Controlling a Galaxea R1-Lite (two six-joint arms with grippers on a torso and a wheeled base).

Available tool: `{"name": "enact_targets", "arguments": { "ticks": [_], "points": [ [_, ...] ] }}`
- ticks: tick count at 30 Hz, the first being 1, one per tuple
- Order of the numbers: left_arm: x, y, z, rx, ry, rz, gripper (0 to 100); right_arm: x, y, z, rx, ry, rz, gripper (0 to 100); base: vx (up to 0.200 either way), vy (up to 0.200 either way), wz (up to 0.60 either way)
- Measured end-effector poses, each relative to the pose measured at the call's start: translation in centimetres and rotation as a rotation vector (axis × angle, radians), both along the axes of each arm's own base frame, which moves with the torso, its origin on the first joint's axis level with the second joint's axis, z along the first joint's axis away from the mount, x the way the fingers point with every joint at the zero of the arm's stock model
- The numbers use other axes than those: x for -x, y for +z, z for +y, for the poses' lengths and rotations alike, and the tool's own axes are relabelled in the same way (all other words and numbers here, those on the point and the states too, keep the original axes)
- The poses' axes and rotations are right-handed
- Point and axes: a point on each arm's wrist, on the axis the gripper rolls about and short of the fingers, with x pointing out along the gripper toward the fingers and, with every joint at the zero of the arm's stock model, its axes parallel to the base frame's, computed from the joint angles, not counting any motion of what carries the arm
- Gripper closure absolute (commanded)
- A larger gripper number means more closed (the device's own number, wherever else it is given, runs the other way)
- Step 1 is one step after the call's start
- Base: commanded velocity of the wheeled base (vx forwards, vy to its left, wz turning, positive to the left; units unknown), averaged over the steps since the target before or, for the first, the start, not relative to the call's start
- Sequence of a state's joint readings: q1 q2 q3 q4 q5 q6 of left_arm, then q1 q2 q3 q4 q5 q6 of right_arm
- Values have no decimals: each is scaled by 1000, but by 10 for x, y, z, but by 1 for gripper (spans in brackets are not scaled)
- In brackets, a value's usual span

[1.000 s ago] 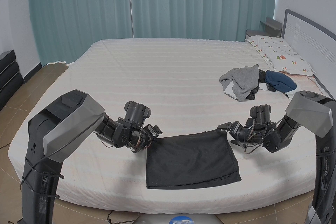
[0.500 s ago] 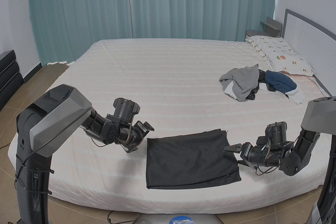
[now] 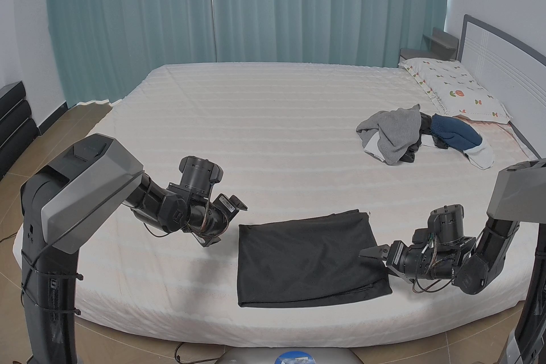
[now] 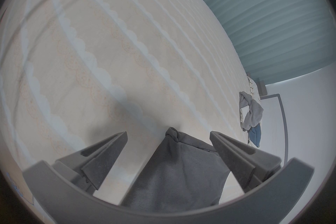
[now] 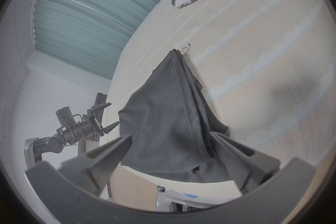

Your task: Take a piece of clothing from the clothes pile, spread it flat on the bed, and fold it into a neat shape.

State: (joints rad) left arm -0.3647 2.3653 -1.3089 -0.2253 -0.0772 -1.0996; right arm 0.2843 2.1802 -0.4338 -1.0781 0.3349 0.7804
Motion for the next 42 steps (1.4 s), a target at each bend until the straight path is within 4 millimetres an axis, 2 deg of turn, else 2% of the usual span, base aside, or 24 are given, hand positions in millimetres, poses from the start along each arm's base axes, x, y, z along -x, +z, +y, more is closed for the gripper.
{"name": "enact_targets", "arguments": {
  "ticks": [10,25,26,35,42],
  "points": [
    [0,1,0,3,0,-1,0,14,1,-9,55,23,6,100,0,0,0],
    [0,1,0,0,-5,-2,0,20,-2,-20,89,28,12,100,0,0,0],
    [0,1,0,0,-5,-2,0,20,-3,-21,90,27,13,0,0,0,0],
    [0,1,-1,-2,-9,-3,0,14,-3,-23,88,18,-3,0,0,0,0],
    [0,1,-1,-2,-7,-3,0,-12,7,-20,65,1,-81,0,0,0,0]
  ]
}}
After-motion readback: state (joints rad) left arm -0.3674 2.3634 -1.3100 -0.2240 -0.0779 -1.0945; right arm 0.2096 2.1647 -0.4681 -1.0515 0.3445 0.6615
